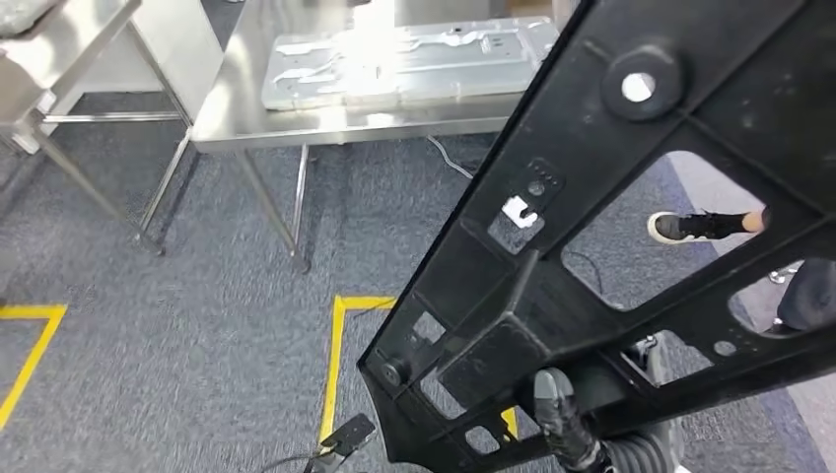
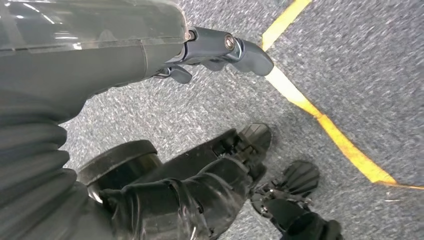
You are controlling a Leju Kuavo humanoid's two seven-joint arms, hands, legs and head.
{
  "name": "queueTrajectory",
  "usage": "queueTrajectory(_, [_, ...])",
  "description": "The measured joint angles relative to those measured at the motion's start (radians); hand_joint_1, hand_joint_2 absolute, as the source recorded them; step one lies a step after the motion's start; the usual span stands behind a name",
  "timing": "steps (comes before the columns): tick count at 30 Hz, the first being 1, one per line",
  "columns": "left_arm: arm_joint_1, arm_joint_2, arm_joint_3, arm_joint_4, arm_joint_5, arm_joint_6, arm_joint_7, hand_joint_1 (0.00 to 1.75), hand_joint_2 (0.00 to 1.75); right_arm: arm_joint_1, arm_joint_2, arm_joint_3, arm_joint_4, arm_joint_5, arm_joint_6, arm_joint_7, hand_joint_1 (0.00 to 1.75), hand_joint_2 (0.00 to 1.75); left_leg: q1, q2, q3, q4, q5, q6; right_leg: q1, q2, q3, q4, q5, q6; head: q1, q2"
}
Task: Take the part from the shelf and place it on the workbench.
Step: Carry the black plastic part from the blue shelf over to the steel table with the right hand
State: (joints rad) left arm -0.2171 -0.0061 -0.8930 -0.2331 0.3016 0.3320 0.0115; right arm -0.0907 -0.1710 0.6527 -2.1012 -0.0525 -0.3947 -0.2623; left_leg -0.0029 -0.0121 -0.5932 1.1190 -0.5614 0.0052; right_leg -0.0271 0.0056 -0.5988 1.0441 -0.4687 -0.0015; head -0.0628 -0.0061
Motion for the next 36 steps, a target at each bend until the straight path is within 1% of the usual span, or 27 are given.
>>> queueTrajectory(2, [-0.002,0.0,0.0,0.0,-0.003,0.0,0.002,0.0,1.75,0.001,0.001,0.0,0.0,-0.002,-0.011,0.0,1.29,1.75,0.003,0.002,-0.083,0.132,-0.041,-0.007,0.002,-0.002,0.007,-0.001,-0.008,-0.005,-0.002,0.0])
queueTrajectory(3, [-0.002,0.0,0.0,0.0,-0.004,0.0,0.003,0.0,1.75,0.002,0.001,0.0,0.0,-0.004,-0.017,0.0,1.29,1.75,0.004,0.003,-0.117,0.176,-0.044,-0.008,0.003,-0.002,0.011,-0.001,-0.012,-0.006,-0.002,0.0])
queueTrajectory(4, [-0.001,0.0,0.0,0.0,-0.006,0.0,0.005,0.0,1.75,0.003,0.002,0.0,0.001,-0.005,-0.021,0.001,1.29,1.75,0.004,0.003,-0.134,0.184,-0.026,-0.006,0.004,-0.001,0.017,-0.001,-0.017,-0.006,-0.002,0.0])
queueTrajectory(5, [0.0,0.0,0.0,0.0,-0.006,0.0,0.006,0.0,1.75,0.005,0.003,0.0,0.002,-0.007,-0.024,0.001,1.29,1.75,0.004,0.003,-0.132,0.153,0.011,-0.003,0.006,0.0,0.025,-0.001,-0.023,-0.006,-0.002,0.0])
queueTrajectory(6, [0.0,0.0,0.0,0.0,-0.007,0.001,0.006,0.0,1.75,0.005,0.004,0.0,0.002,-0.008,-0.026,0.001,1.29,1.75,0.003,0.003,-0.112,0.09,0.059,0.003,0.007,0.001,0.034,-0.001,-0.029,-0.005,-0.002,0.0])
queueTrajectory(7, [-0.001,0.001,0.0,0.0,-0.007,0.003,0.006,0.0,1.75,0.006,0.004,0.0,0.003,-0.01,-0.029,0.001,1.29,1.75,0.001,0.003,-0.087,0.026,0.095,0.01,0.008,0.002,0.043,-0.002,-0.036,-0.003,0.0,0.0])
queueTrajectory(8, [-0.003,0.001,0.0,0.0,-0.007,0.005,0.007,0.0,1.75,0.006,0.005,0.0,0.003,-0.012,-0.033,0.001,1.29,1.75,-0.003,0.004,-0.063,-0.031,0.118,0.016,0.009,0.002,0.049,-0.003,-0.041,0.001,0.001,0.0])
queueTrajectory(9, [-0.004,0.002,0.0,0.0,-0.008,0.007,0.007,0.0,1.75,0.006,0.005,0.0,0.003,-0.016,-0.037,0.001,1.29,1.75,-0.007,0.004,-0.047,-0.064,0.126,0.021,0.009,0.003,0.053,-0.005,-0.045,0.006,0.002,0.0])
queueTrajectory(11, [-0.003,0.002,0.0,0.0,-0.009,0.011,0.008,0.0,1.75,0.008,0.005,0.0,0.003,-0.028,-0.044,-0.001,1.29,1.75,-0.015,0.004,-0.038,-0.08,0.116,0.028,0.006,0.003,0.056,-0.011,-0.049,0.017,0.003,0.0])
queueTrajectory(13, [0.0,0.002,0.0,0.0,-0.01,0.015,0.009,0.0,1.75,0.01,0.005,0.0,0.001,-0.046,-0.045,-0.007,1.29,1.75,-0.011,0.004,-0.02,-0.098,0.115,0.037,0.005,0.001,0.061,-0.008,-0.056,0.027,0.004,0.0])
queueTrajectory(14, [0.0,0.002,0.0,0.0,-0.01,0.017,0.009,0.0,1.75,0.01,0.004,0.0,0.0,-0.055,-0.045,-0.012,1.29,1.75,-0.007,0.004,-0.009,-0.109,0.114,0.043,0.006,0.0,0.052,0.015,-0.067,0.031,0.005,0.0])
queueTrajectory(16, [-0.001,0.0,0.0,0.0,-0.011,0.019,0.009,0.0,1.75,0.012,0.004,0.0,-0.001,-0.069,-0.043,-0.019,1.29,1.75,-0.006,0.006,0.011,-0.12,0.107,0.053,0.009,-0.001,-0.005,0.119,-0.108,0.034,0.007,0.0])
queueTrajectory(18, [0.0,-0.002,0.0,0.0,-0.012,0.02,0.009,0.0,1.75,0.018,0.004,0.0,-0.001,-0.075,-0.042,-0.021,1.29,1.75,-0.007,0.007,0.023,-0.119,0.095,0.058,0.009,-0.001,-0.087,0.242,-0.142,0.036,0.007,0.0])
queueTrajectory(19, [0.002,-0.002,0.0,0.0,-0.012,0.02,0.009,0.0,1.75,0.02,0.004,0.0,-0.001,-0.076,-0.042,-0.021,1.29,1.75,-0.008,0.006,0.03,-0.118,0.088,0.059,0.009,-0.002,-0.114,0.266,-0.131,0.037,0.007,0.0])
queueTrajectory(20, [0.004,-0.003,0.0,0.0,-0.012,0.02,0.009,0.0,1.75,0.022,0.003,0.0,-0.001,-0.076,-0.042,-0.021,1.29,1.75,-0.007,0.005,0.039,-0.116,0.079,0.059,0.008,-0.002,-0.122,0.253,-0.101,0.038,0.007,0.0])
queueTrajectory(22, [0.005,-0.005,0.0,0.0,-0.012,0.021,0.009,0.0,1.75,0.023,0.003,0.0,-0.001,-0.085,-0.04,-0.022,1.29,1.75,-0.007,0.003,0.057,-0.111,0.059,0.054,0.008,-0.002,-0.089,0.132,-0.008,0.036,0.008,0.0])
queueTrajectory(23, [0.005,-0.005,0.0,0.0,-0.012,0.02,0.009,0.0,1.75,0.023,0.003,0.0,-0.001,-0.098,-0.036,-0.025,1.29,1.75,-0.008,0.002,0.062,-0.105,0.048,0.049,0.009,-0.002,-0.063,0.069,0.021,0.034,0.009,0.0])
queueTrajectory(24, [0.005,-0.006,0.0,0.0,-0.012,0.02,0.009,0.0,1.75,0.023,0.003,0.0,-0.001,-0.115,-0.031,-0.03,1.29,1.75,-0.01,0.001,0.064,-0.102,0.039,0.044,0.01,-0.001,-0.044,0.026,0.035,0.031,0.009,0.0])
queueTrajectory(26, [0.004,-0.007,0.0,0.0,-0.012,0.02,0.009,0.0,1.75,0.023,0.003,0.0,-0.002,-0.144,-0.023,-0.04,1.29,1.75,-0.013,0.001,0.066,-0.101,0.029,0.033,0.014,0.002,-0.03,0.003,0.028,0.024,0.009,0.0])
queueTrajectory(28, [0.003,-0.008,0.0,0.0,-0.012,0.02,0.009,0.0,1.75,0.023,0.004,0.0,-0.003,-0.147,-0.02,-0.039,1.29,1.75,-0.011,0.002,0.073,-0.101,0.02,0.025,0.01,0.004,-0.023,-0.002,0.024,0.013,0.009,0.0])
queueTrajectory(29, [0.002,-0.008,0.0,0.0,-0.012,0.02,0.008,0.0,1.75,0.022,0.005,0.0,-0.003,-0.14,-0.021,-0.036,1.29,1.75,-0.011,0.003,0.069,-0.085,0.009,0.019,0.008,0.003,-0.016,-0.007,0.021,0.008,0.006,0.0])
queueTrajectory(30, [0.001,-0.009,0.0,0.0,-0.012,0.02,0.008,0.0,1.75,0.02,0.006,0.0,-0.004,-0.131,-0.021,-0.031,1.29,1.75,-0.009,0.004,0.053,-0.048,-0.009,0.012,0.005,0.001,-0.008,-0.012,0.018,0.002,0.004,0.0])
queueTrajectory(31, [0.0,-0.009,0.0,0.0,-0.013,0.021,0.008,0.0,1.75,0.018,0.007,0.0,-0.004,-0.123,-0.022,-0.026,1.29,1.75,-0.005,0.004,0.021,0.008,-0.031,0.006,0.005,-0.001,-0.001,-0.014,0.014,-0.001,0.001,0.0])
queueTrajectory(33, [0.003,-0.01,0.0,0.0,-0.013,0.021,0.008,0.0,1.75,0.015,0.008,0.0,-0.003,-0.107,-0.025,-0.017,1.29,1.75,0.001,0.005,-0.065,0.137,-0.064,-0.004,0.005,-0.002,0.009,-0.015,0.004,-0.004,-0.002,0.0])
queueTrajectory(34, [0.006,-0.01,0.0,0.0,-0.013,0.021,0.008,0.0,1.75,0.015,0.008,0.0,-0.003,-0.098,-0.028,-0.01,1.29,1.75,0.004,0.005,-0.097,0.171,-0.057,-0.007,0.005,-0.002,0.016,-0.015,-0.002,-0.004,-0.002,0.0])
queueTrajectory(35, [0.008,-0.01,0.0,0.0,-0.012,0.021,0.008,0.0,1.75,0.014,0.008,0.0,-0.002,-0.086,-0.033,-0.001,1.29,1.75,0.006,0.005,-0.113,0.169,-0.03,-0.009,0.005,-0.001,0.024,-0.015,-0.009,-0.004,-0.003,0.0])
queueTrajectory(36, [0.009,-0.01,0.0,0.0,-0.012,0.021,0.008,0.0,1.75,0.013,0.008,0.0,-0.002,-0.075,-0.039,0.008,1.29,1.75,0.007,0.005,-0.108,0.127,0.015,-0.008,0.005,0.0,0.034,-0.015,-0.017,-0.002,-0.003,0.0])
